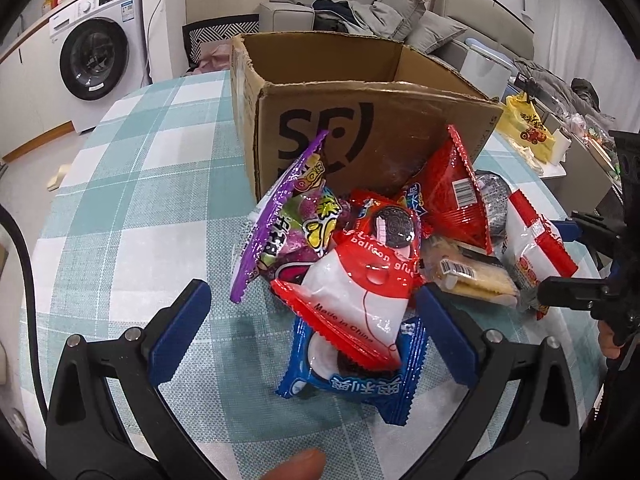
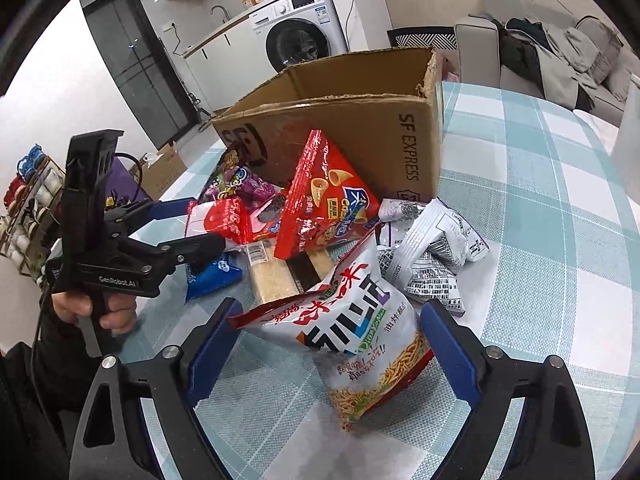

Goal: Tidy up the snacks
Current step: 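Grasp the red-and-white packet with the left gripper while the right gripper grasps the white noodle bag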

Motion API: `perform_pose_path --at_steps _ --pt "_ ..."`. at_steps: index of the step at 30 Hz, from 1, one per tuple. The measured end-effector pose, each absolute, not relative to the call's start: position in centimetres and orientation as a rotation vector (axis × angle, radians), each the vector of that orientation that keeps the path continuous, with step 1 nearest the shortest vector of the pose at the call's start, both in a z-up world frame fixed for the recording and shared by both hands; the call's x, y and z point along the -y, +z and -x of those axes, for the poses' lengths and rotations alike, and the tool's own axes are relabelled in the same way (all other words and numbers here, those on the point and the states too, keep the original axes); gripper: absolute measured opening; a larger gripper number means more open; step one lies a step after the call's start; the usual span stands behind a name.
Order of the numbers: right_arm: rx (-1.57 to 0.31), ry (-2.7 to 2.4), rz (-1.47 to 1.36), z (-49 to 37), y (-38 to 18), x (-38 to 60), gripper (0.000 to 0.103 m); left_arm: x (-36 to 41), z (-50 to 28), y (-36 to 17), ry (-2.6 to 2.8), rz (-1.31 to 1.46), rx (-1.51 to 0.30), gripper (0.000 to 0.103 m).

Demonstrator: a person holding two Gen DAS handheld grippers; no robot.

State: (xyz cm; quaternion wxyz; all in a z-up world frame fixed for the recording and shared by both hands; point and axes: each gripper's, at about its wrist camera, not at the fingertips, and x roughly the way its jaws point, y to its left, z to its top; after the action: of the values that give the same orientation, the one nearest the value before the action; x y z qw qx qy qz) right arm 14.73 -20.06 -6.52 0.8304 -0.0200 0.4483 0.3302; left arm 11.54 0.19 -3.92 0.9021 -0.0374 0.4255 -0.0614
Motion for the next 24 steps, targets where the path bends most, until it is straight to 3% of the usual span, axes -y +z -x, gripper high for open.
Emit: perform_pose_path --at_steps 10,15,24 --pt "-0.964 0.688 0.047 -15.1 -7.1 20.0 0.092 0.9 -11.2 -3.5 -0.113 0.014 -0.845 0.102" --pt "-0.964 0.689 0.044 -15.2 -7.1 20.0 0.092 2.0 -10.4 -2.8 -0.129 -0.061 -0.8 0.079" --pt "-0.965 0.693 0.043 -15.1 -7.1 20.2 0.092 2.3 -9.6 -2.6 -0.169 -0.094 -0.788 0.066"
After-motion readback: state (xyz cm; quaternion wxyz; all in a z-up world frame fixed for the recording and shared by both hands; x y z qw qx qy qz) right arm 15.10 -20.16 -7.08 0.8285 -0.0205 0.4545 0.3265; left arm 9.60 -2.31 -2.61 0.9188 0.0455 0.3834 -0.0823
